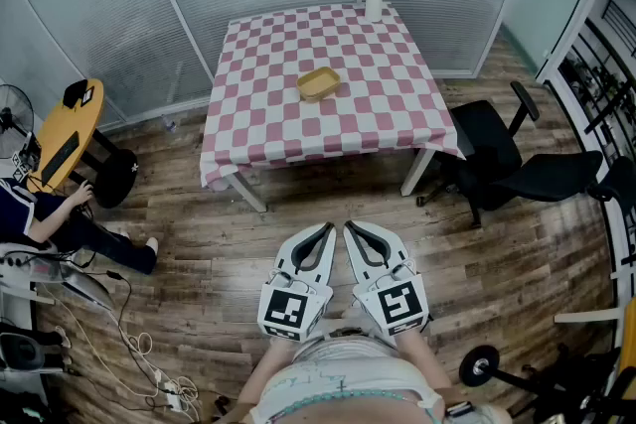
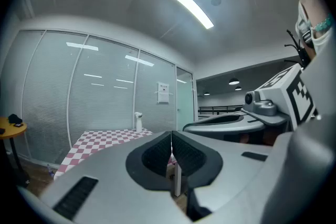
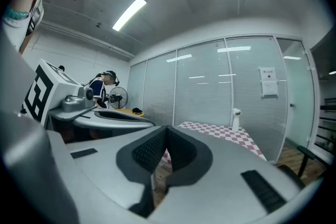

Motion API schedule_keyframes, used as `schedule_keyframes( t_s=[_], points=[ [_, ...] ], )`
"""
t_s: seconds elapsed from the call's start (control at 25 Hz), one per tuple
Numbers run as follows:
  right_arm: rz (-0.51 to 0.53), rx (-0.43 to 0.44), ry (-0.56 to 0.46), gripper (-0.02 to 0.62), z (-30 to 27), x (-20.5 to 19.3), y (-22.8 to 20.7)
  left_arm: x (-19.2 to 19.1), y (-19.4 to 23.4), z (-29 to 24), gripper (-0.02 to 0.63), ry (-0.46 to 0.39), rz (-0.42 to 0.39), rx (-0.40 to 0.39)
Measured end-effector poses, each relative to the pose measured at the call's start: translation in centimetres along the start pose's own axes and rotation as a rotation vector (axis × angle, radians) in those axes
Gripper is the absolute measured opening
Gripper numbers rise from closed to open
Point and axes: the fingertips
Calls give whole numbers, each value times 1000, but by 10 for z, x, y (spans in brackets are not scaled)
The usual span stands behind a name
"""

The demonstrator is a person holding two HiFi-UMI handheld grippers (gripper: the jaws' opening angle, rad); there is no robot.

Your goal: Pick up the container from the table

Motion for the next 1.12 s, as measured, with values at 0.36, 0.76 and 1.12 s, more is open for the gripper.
schedule_keyframes(
  t_s=[0.36, 0.76, 1.12],
  points=[
    [-12, -9, -35, -6, 9, -4, -15, -6, -6, -8, 15, 15, 12, 5],
    [-14, 37, -43, -6, 17, -8, -32, -7, -22, -17, 17, 3, 29, 59],
    [-18, 59, -44, -6, 11, -11, -41, -10, -22, -28, 17, 25, 35, 71]
  ],
)
Point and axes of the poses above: the fingertips, and each gripper's own axes: z backward along the fingers, y to its left, x out of its top, and after that the axes turned 5 degrees about z, right-handed
